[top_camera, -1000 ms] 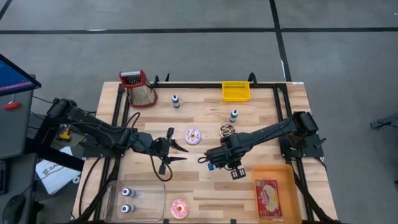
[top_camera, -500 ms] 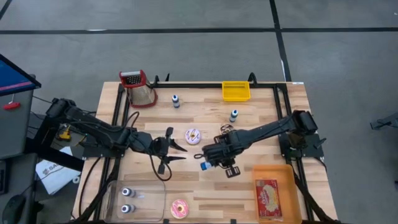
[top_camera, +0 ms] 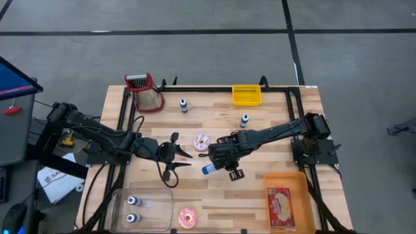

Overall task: Pick & Place Food Item
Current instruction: Put the bottom blue food coloring bottle into the transparent bin

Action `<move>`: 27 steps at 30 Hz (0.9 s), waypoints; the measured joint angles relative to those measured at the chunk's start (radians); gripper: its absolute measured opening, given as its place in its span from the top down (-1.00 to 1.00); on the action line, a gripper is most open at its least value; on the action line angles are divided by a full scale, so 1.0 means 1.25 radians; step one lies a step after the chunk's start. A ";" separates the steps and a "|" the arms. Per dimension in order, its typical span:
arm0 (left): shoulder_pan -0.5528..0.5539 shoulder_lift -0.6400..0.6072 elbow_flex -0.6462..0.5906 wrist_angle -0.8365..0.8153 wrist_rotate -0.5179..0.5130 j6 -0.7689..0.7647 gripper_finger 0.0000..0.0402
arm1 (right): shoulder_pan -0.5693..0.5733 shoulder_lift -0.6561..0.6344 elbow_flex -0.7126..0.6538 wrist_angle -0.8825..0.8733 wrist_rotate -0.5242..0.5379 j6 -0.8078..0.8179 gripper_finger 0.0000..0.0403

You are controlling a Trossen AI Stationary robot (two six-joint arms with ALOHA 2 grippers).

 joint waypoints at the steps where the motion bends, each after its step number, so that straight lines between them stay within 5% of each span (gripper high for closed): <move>1: 0.000 0.000 0.000 0.003 0.000 0.000 0.39 | -0.002 0.000 0.000 0.001 0.000 -0.001 0.73; 27: 0.000 0.000 0.000 0.003 0.004 0.000 0.39 | -0.009 -0.001 0.000 0.005 0.000 -0.013 0.73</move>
